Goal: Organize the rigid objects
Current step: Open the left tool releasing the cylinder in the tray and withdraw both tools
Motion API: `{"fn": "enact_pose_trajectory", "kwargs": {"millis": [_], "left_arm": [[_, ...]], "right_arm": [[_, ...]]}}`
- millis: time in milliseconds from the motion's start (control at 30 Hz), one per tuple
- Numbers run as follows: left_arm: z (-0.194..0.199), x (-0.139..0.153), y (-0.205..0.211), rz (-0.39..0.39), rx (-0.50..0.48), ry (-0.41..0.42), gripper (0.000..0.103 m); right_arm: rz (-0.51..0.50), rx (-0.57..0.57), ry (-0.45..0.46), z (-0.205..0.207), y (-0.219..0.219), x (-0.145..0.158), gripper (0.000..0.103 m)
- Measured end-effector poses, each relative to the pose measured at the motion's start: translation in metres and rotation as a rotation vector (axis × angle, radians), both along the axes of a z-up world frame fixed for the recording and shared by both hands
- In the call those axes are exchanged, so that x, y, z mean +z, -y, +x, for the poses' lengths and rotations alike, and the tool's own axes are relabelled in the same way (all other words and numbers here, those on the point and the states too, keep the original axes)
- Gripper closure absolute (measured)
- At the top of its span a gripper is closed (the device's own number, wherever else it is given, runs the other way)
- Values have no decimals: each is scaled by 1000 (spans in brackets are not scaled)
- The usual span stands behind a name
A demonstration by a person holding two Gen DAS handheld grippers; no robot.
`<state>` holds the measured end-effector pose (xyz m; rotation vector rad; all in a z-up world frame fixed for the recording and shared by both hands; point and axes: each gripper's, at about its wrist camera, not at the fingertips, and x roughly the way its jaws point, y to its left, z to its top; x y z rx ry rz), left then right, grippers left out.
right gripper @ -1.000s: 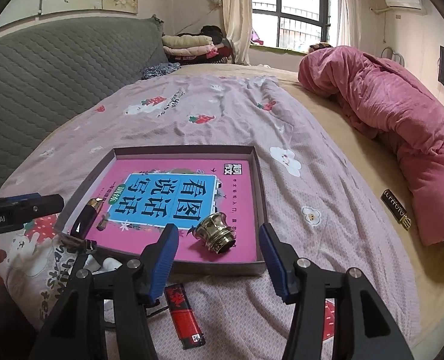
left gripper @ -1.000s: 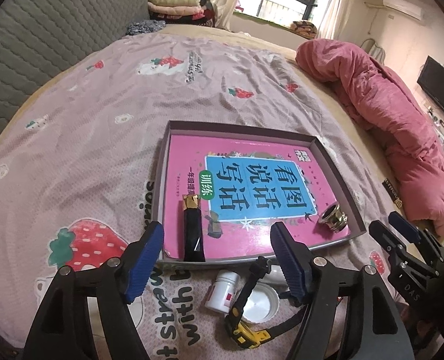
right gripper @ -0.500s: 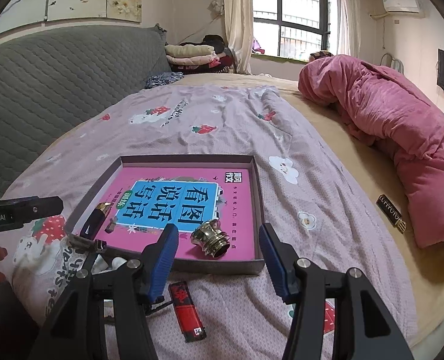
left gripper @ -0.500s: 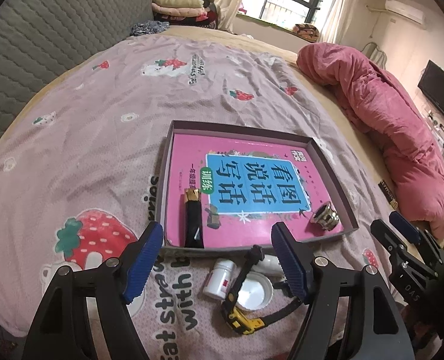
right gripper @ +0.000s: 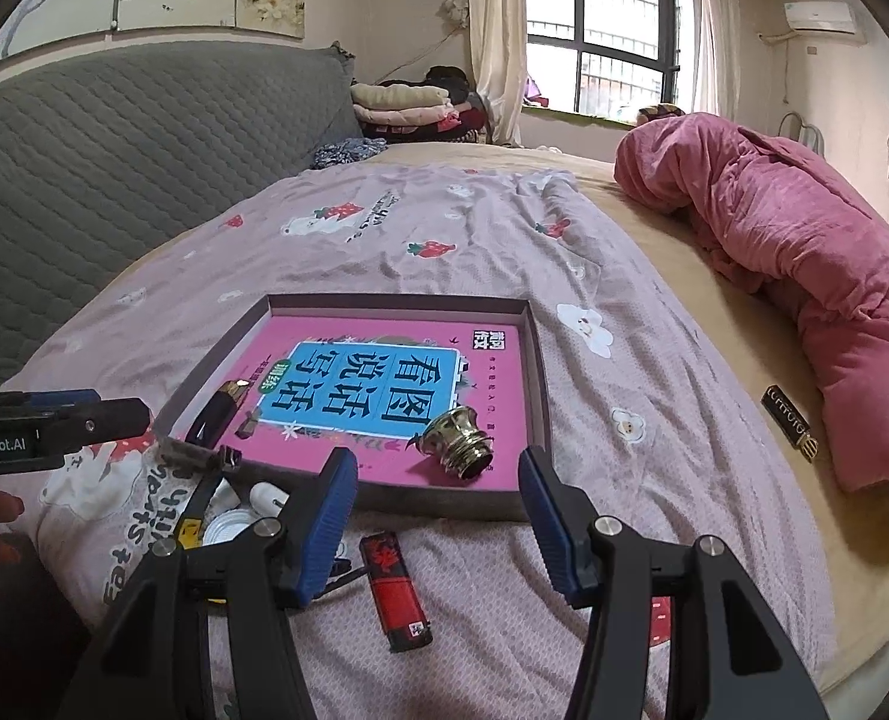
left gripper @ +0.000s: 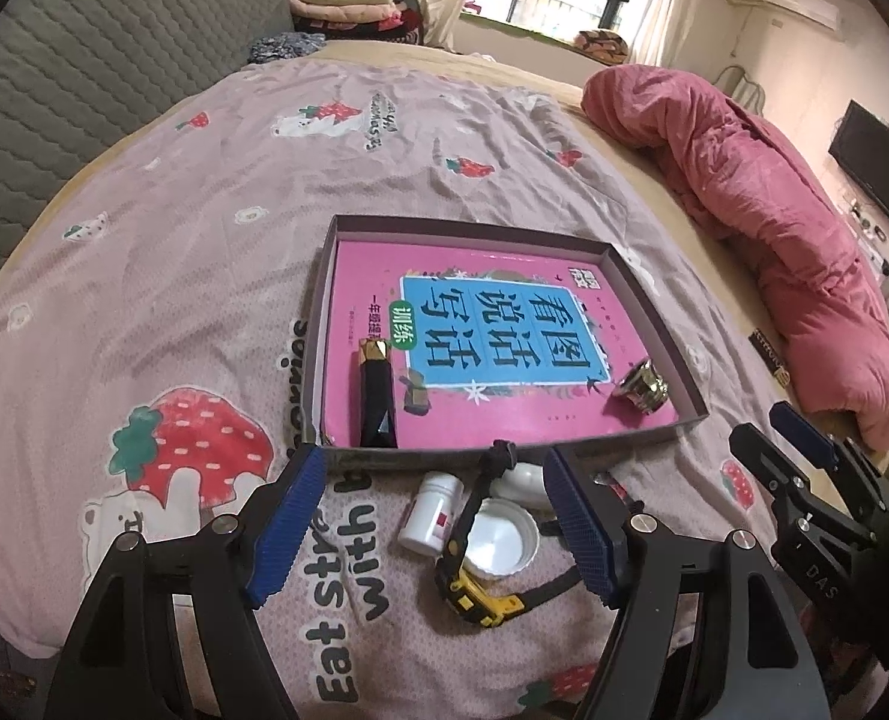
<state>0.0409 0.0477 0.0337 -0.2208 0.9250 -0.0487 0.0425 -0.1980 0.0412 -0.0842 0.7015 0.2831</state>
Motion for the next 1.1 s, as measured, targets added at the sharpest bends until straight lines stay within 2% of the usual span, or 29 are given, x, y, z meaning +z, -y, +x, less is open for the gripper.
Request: {"fn": "enact_pose_trajectory", "kwargs": {"millis": [533, 633, 733, 1100], "left_arm": [[-9, -17, 2, -14, -14, -62, 27], [-11, -21, 2, -35, -15, -71, 27], [-15, -22, 3, -20, -17, -73, 27], [-27, -45, 14, -40, -49, -156, 27]], "right_arm": [[-9, 17, -76, -9, -2, -18, 47], [-13, 27, -102, -11, -4, -24, 47], [-19, 38, -125, -13, -6, -30, 47], [-31, 40, -199, -16, -5, -46, 47]]}}
